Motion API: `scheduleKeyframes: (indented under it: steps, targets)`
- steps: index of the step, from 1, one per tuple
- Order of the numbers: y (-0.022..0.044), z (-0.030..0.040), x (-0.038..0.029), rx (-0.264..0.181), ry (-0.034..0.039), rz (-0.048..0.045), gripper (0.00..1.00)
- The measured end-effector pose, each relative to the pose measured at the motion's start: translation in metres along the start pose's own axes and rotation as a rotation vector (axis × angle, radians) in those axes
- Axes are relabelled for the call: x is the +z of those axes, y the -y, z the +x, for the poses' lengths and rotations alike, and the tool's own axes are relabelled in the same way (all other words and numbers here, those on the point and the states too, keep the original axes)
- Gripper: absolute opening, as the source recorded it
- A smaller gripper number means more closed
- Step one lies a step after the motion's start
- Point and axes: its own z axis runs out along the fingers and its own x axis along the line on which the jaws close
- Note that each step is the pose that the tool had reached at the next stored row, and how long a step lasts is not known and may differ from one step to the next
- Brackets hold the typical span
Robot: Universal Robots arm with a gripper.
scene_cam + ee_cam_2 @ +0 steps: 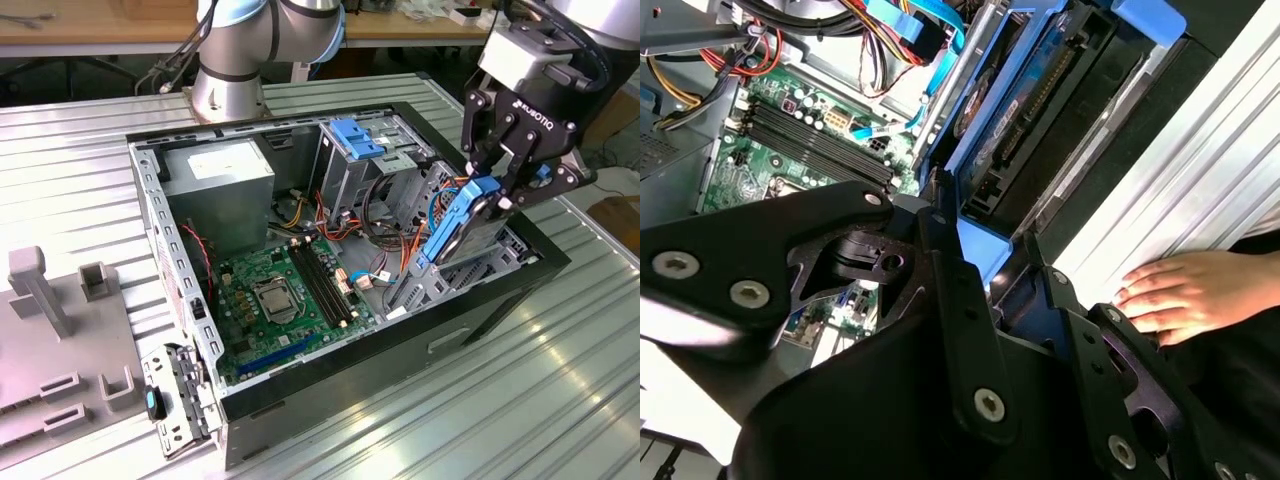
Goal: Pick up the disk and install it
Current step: 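Insert the disk into the insertion slot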
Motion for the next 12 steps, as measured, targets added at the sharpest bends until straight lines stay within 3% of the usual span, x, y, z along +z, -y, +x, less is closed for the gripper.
scheduleKeyframes:
  steps: [12]
  targets:
    - [-0.0002,0.0004,0.0080,0.000,0.0001,0.0000,0.37]
